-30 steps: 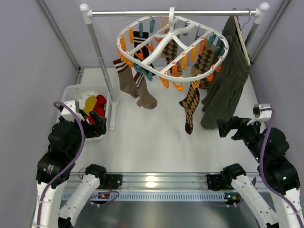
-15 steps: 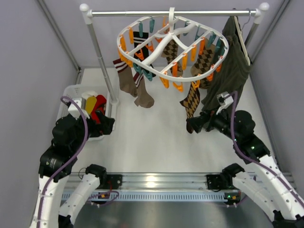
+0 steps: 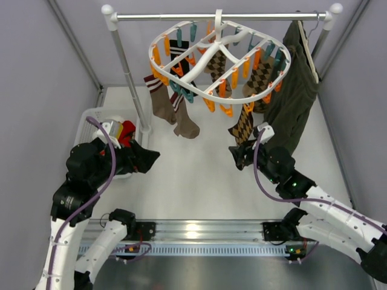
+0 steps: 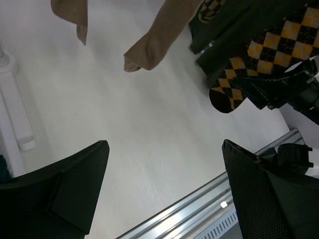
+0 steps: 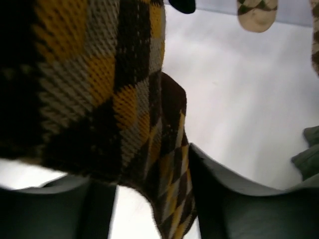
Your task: Remove the socks clipped to the hanger
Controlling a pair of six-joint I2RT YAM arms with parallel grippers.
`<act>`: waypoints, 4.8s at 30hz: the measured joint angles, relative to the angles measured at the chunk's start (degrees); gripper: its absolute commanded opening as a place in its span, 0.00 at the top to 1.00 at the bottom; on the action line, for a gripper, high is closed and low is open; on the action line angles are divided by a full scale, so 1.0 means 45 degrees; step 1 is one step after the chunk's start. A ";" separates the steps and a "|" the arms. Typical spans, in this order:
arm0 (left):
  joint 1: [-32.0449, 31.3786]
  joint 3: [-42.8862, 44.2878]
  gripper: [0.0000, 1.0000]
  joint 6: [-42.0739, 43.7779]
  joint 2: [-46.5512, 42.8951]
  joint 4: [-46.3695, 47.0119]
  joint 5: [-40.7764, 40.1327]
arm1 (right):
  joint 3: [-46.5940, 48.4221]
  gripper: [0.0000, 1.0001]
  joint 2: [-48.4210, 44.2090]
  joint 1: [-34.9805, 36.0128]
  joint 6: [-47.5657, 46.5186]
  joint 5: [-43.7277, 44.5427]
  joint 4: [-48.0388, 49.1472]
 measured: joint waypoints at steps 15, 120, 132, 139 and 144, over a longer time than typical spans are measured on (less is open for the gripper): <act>0.0000 0.4007 0.01 0.0199 0.3225 0.0554 -0.1195 | 0.0389 1.00 0.2992 0.3954 -0.0481 0.5450 0.2463; -1.0496 0.3798 0.02 0.3497 0.2093 0.3279 -2.2284 | 1.5373 1.00 1.5907 0.6207 -0.0811 -0.0967 0.1491; -1.0496 0.3283 0.02 0.3793 0.0554 0.3288 -2.2731 | 2.3460 0.01 2.1221 0.5197 -0.1064 -0.2506 -0.1370; -1.0496 0.2919 0.02 0.3813 0.0209 0.3274 -2.1721 | 2.0818 0.01 1.9662 0.4507 -0.1428 -0.2453 -0.1967; -1.0491 0.2608 0.02 0.3706 -0.0398 0.3288 -1.9647 | 1.5606 0.01 1.6106 0.4609 -0.1511 -0.2637 -0.1627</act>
